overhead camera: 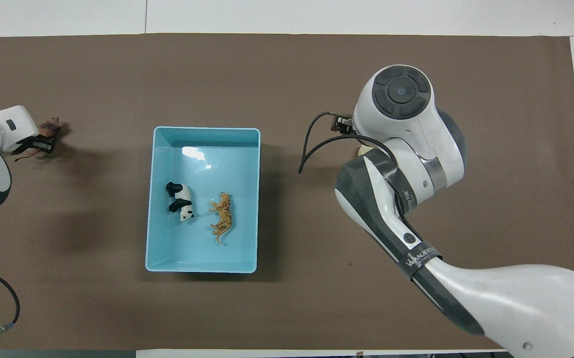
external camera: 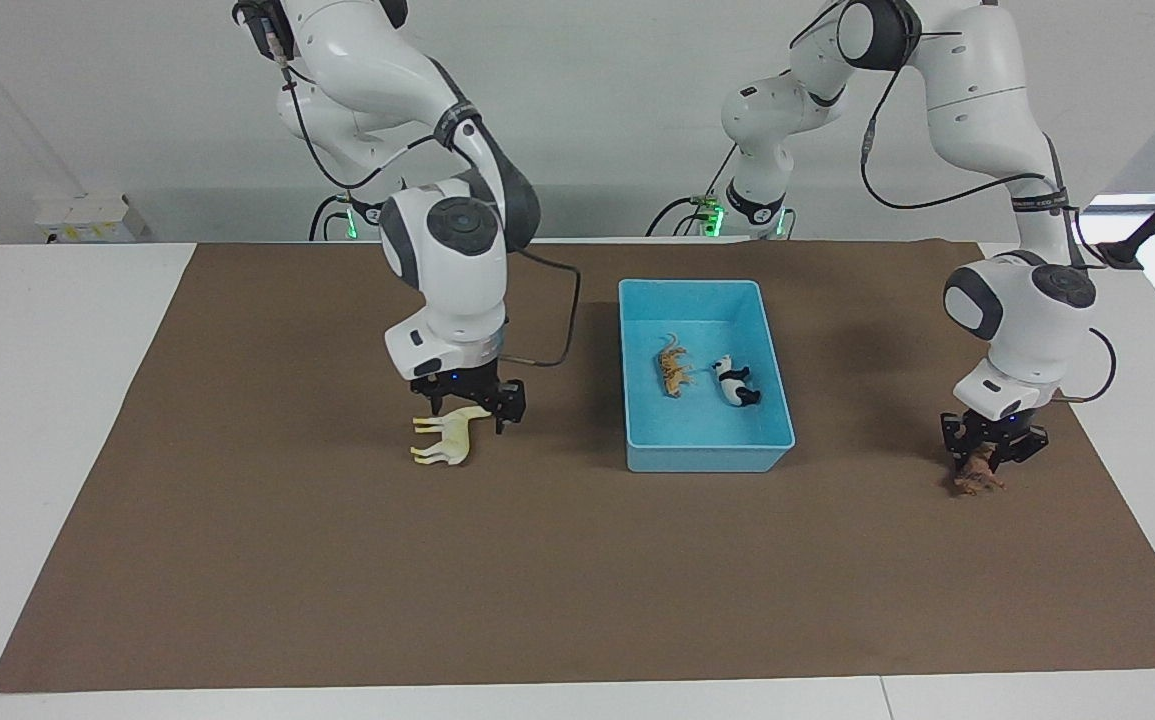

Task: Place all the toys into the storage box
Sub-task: 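Lift the brown horse into the box with the left gripper, then grasp the cream horse with the right gripper while the left gripper withdraws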

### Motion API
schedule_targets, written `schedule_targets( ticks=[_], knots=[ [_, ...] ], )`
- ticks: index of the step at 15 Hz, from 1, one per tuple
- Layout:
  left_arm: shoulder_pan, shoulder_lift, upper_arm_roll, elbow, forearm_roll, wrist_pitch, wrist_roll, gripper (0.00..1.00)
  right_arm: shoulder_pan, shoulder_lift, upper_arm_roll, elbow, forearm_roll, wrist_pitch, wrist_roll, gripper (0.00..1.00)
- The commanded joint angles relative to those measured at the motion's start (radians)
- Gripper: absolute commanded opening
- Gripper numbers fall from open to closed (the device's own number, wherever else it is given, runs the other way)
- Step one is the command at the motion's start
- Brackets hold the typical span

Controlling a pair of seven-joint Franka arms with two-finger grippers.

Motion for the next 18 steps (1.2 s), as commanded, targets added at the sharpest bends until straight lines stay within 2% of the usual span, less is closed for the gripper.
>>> schedule_targets(
  ticks=[1, 4, 8, 10, 12, 13, 14, 15, 16, 18],
  knots=[
    [-0.077, -0.056, 0.004, 0.121, 0.019, -0.248, -0.152, 0.00, -0.059, -0.093, 0.016, -0.209, -0.001, 0.151, -0.043, 1.00],
    [-0.198, -0.157, -0.003, 0.182, 0.015, -0.518, -0.399, 0.00, -0.075, -0.077, 0.016, -0.292, -0.001, 0.299, -0.036, 1.00],
    [-0.429, -0.277, -0.007, 0.130, 0.012, -0.726, -0.762, 0.00, -0.073, -0.045, 0.016, -0.324, 0.001, 0.391, -0.022, 1.00],
    [-0.555, -0.329, -0.007, 0.036, 0.012, -0.723, -0.963, 0.00, -0.066, -0.034, 0.016, -0.344, 0.001, 0.434, -0.028, 1.00],
    [-0.632, -0.375, -0.007, -0.081, 0.007, -0.618, -1.079, 0.00, -0.067, -0.031, 0.014, -0.388, 0.001, 0.509, -0.036, 1.00],
    [-0.651, -0.378, -0.008, -0.103, 0.006, -0.570, -1.145, 0.09, -0.066, -0.027, 0.014, -0.405, 0.001, 0.537, -0.033, 1.00],
    [-0.663, -0.380, -0.008, -0.106, -0.007, -0.547, -1.191, 0.46, -0.066, -0.027, 0.014, -0.411, 0.001, 0.541, -0.034, 0.84],
    [-0.669, -0.378, -0.007, -0.102, -0.023, -0.544, -1.199, 0.94, -0.066, -0.027, 0.014, -0.410, 0.001, 0.534, -0.034, 0.31],
    [-0.668, -0.377, -0.007, -0.094, -0.030, -0.544, -1.204, 1.00, -0.066, -0.027, 0.016, -0.407, 0.001, 0.525, -0.024, 0.00],
    [-0.656, -0.389, 0.000, -0.088, -0.040, -0.550, -1.202, 1.00, -0.064, -0.028, 0.016, -0.370, 0.001, 0.436, -0.024, 0.00]
  ],
)
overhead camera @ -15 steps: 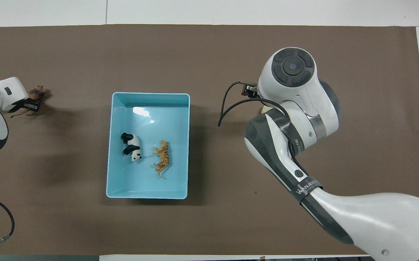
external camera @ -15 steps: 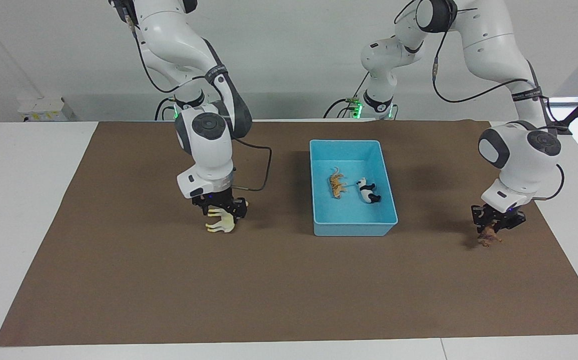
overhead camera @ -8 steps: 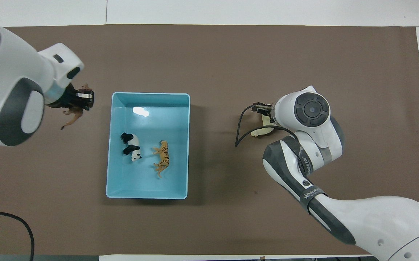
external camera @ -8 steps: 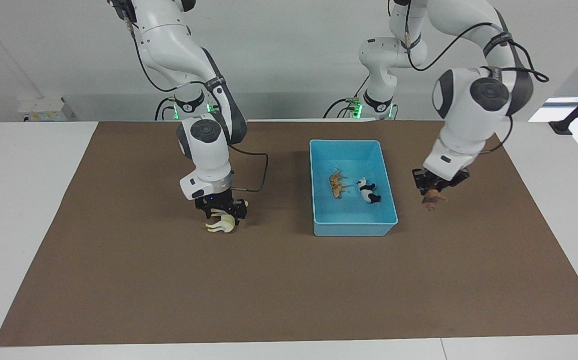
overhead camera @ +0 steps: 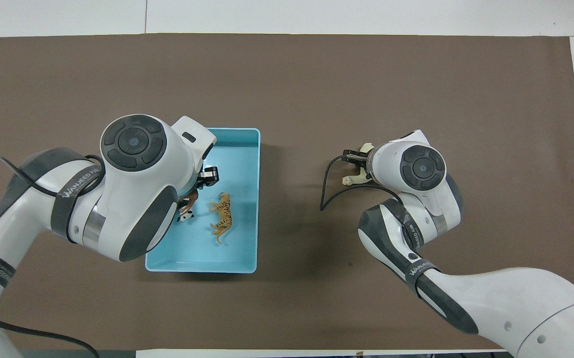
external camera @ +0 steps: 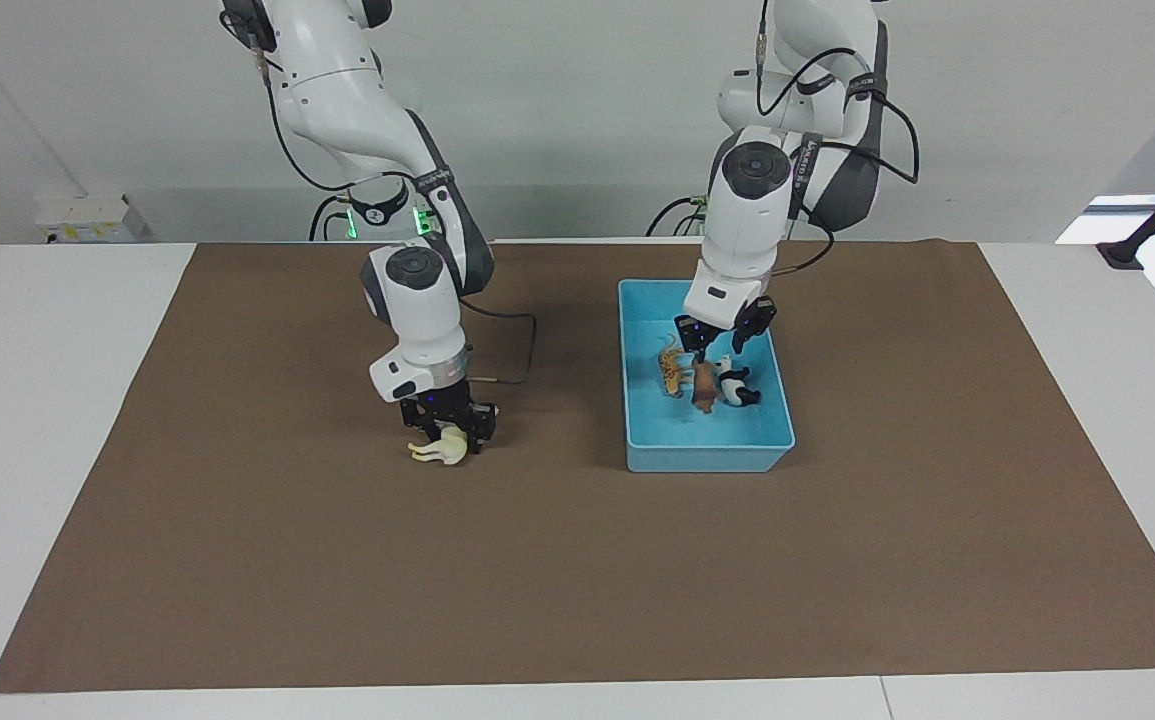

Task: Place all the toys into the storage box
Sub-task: 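Grasp the cream horse with the right gripper while the left gripper withdraws, then lower the cream horse into the box with the right gripper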

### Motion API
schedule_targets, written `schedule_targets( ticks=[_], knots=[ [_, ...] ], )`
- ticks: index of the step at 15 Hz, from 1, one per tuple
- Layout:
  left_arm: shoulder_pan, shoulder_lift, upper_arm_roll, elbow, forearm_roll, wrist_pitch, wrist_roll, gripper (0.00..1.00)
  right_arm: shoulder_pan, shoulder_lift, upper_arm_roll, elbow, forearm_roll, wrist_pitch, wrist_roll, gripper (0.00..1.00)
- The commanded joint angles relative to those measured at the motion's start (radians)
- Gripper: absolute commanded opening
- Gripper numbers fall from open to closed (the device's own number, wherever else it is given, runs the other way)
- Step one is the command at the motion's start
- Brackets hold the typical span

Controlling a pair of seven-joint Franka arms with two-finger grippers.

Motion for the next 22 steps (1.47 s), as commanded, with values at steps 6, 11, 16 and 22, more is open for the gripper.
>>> schedule_targets(
  ticks=[6, 11, 16, 22],
  knots=[
    [0.168, -0.128, 0.026, 0.135, -0.026, -0.213, 0.135, 1.00, 0.106, 0.005, 0.010, 0.399, 0.047, -0.533, 0.012, 0.00],
    [0.334, -0.047, 0.026, 0.428, -0.064, -0.491, 0.448, 1.00, 0.310, 0.160, 0.007, 0.881, 0.157, -0.790, 0.188, 0.00],
    [0.478, -0.027, 0.002, 0.489, -0.077, -0.567, 0.623, 1.00, 0.480, 0.258, -0.004, 0.966, 0.135, -0.745, 0.275, 0.00],
    [0.485, -0.105, 0.006, 0.355, -0.077, -0.541, 0.671, 1.00, 0.553, 0.339, -0.001, 0.923, 0.057, -0.633, 0.331, 0.00]
  ],
)
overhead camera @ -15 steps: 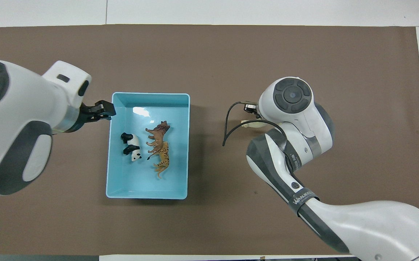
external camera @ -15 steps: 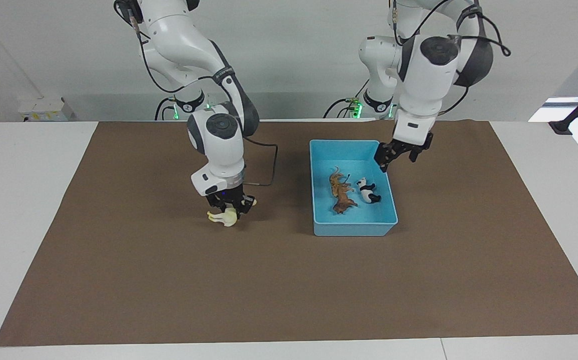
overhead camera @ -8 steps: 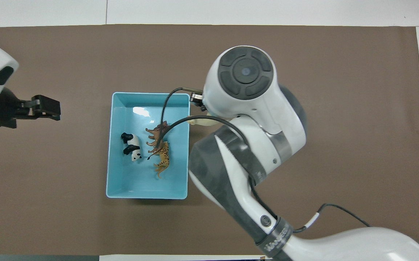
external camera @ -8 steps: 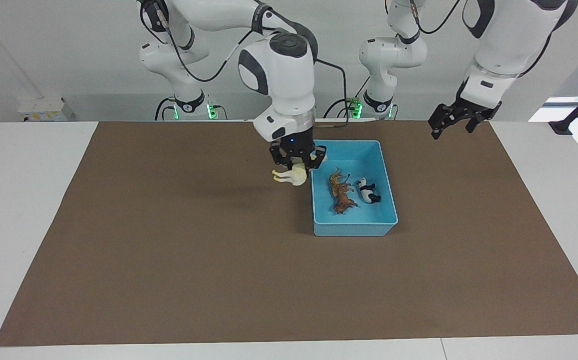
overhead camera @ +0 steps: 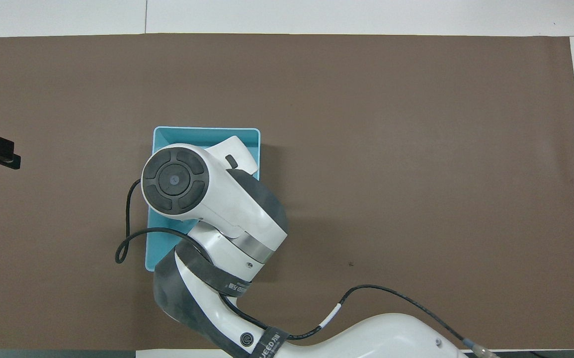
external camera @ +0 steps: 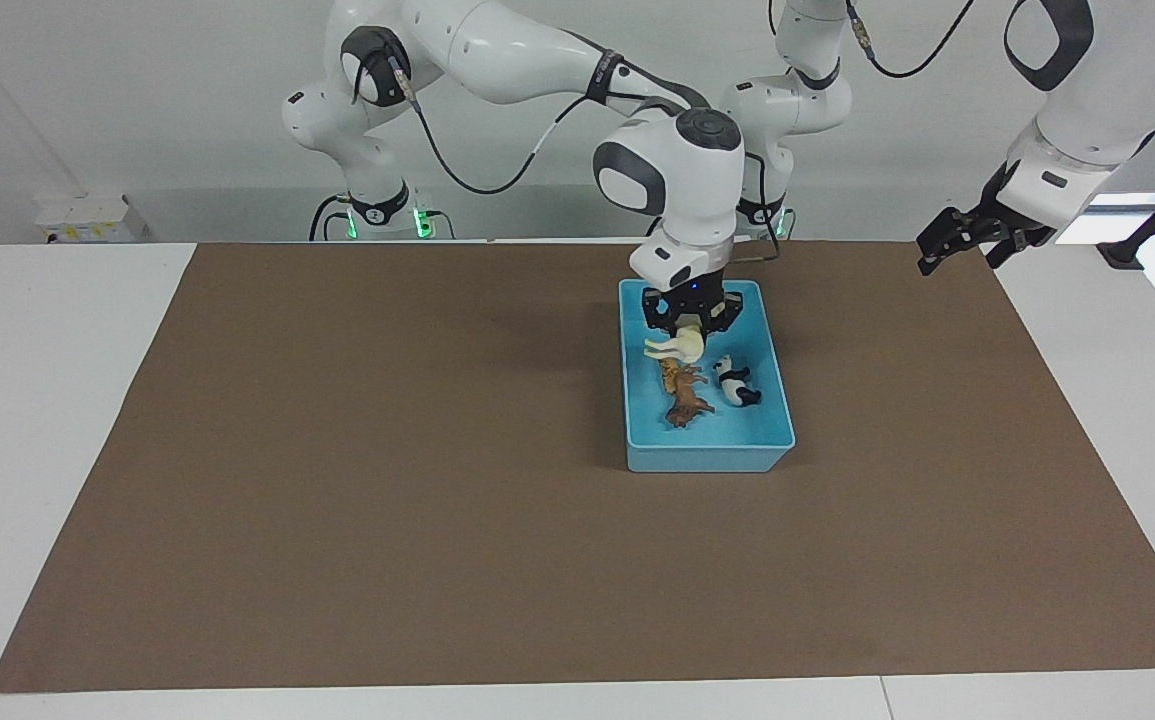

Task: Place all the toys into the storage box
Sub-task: 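Lower the cream horse into the box with the right gripper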

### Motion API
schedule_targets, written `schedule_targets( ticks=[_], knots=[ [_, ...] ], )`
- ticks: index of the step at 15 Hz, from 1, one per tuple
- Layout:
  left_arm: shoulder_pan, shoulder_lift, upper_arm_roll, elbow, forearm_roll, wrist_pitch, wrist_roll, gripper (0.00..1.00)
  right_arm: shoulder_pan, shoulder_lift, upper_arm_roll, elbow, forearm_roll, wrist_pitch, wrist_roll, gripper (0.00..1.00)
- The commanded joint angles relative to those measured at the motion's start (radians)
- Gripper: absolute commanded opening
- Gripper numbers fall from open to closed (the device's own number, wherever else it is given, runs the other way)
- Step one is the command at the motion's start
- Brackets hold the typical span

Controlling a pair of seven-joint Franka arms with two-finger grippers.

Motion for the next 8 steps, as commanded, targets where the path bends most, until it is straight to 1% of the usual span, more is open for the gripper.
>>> schedule_targets(
  ticks=[1, 2, 3, 4, 5, 7, 8],
  knots=[
    [0.006, -0.063, -0.009, -0.073, -0.010, 0.003, 0.016, 1.00, 0.010, 0.025, -0.001, -0.006, -0.019, 0.057, 0.027, 0.00],
    [0.003, -0.070, -0.004, -0.080, -0.010, 0.014, 0.024, 1.00, 0.011, 0.027, -0.001, -0.011, -0.018, 0.071, 0.047, 0.00],
    [-0.003, -0.062, -0.001, -0.074, -0.010, 0.037, 0.036, 1.00, 0.011, 0.025, 0.000, -0.009, -0.009, 0.059, 0.071, 0.39],
    [-0.022, -0.060, 0.008, -0.074, -0.010, 0.073, 0.041, 1.00, 0.011, 0.025, 0.000, -0.011, -0.012, 0.053, 0.088, 0.92],
    [-0.048, -0.053, 0.023, -0.070, -0.009, 0.078, 0.039, 1.00, 0.011, 0.024, -0.001, -0.008, -0.009, 0.033, 0.099, 1.00],
    [-0.060, -0.045, 0.037, -0.065, -0.010, 0.057, 0.041, 1.00, 0.005, 0.016, -0.003, 0.008, -0.013, -0.049, 0.143, 1.00],
    [-0.062, -0.047, 0.034, -0.065, -0.009, 0.046, 0.043, 1.00, -0.005, -0.008, -0.003, 0.011, -0.022, -0.069, 0.160, 1.00]
  ],
)
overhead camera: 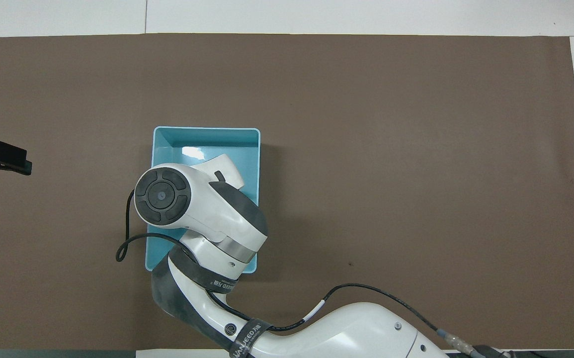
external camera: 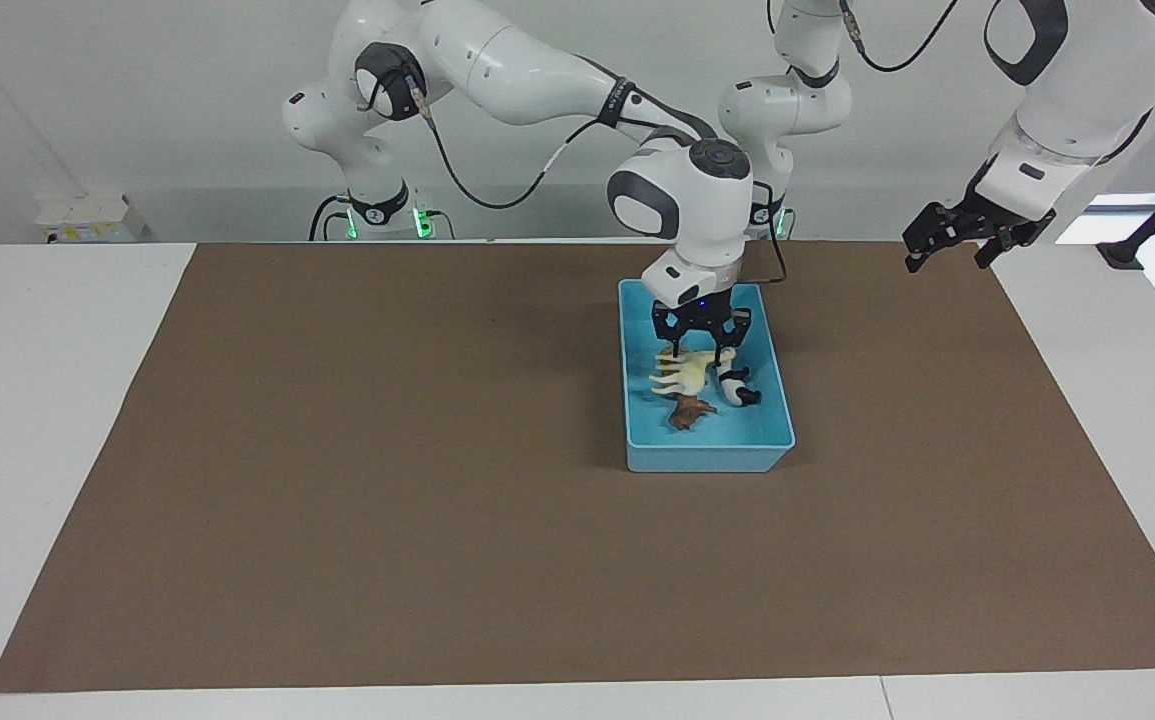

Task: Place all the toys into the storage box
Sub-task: 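Lower the cream horse into the box with the right gripper, then release the cream horse and raise the right gripper away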

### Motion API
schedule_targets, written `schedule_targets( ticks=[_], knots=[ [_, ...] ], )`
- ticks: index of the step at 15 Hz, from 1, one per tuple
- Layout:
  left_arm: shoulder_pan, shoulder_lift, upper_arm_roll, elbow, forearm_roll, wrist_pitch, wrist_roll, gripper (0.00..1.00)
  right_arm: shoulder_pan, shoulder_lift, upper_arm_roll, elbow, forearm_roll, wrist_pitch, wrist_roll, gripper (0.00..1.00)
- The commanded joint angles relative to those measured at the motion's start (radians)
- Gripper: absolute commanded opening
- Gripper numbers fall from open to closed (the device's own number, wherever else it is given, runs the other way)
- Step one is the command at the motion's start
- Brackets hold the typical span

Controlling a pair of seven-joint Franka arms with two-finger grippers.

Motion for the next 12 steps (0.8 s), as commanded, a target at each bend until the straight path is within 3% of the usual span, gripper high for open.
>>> schedule_targets(
  ticks=[1, 5, 10, 12],
  knots=[
    [-0.027, -0.015, 0.022, -0.026, -0.008, 0.009, 0.010, 1.00, -0.025, -0.080, -0.007, 0.004, -0.017, -0.067, 0.044, 1.00],
    [-0.035, -0.014, 0.022, -0.023, -0.008, 0.010, 0.007, 1.00, -0.208, -0.237, -0.028, -0.025, -0.001, -0.137, -0.051, 1.00],
    [-0.053, -0.020, 0.011, -0.043, -0.008, 0.035, 0.009, 1.00, -0.471, -0.334, -0.028, -0.026, 0.016, -0.257, -0.555, 1.00],
    [-0.055, -0.050, 0.009, -0.140, -0.008, 0.191, 0.016, 1.00, -0.583, -0.361, -0.028, -0.051, 0.016, -0.291, -0.820, 1.00]
  ],
)
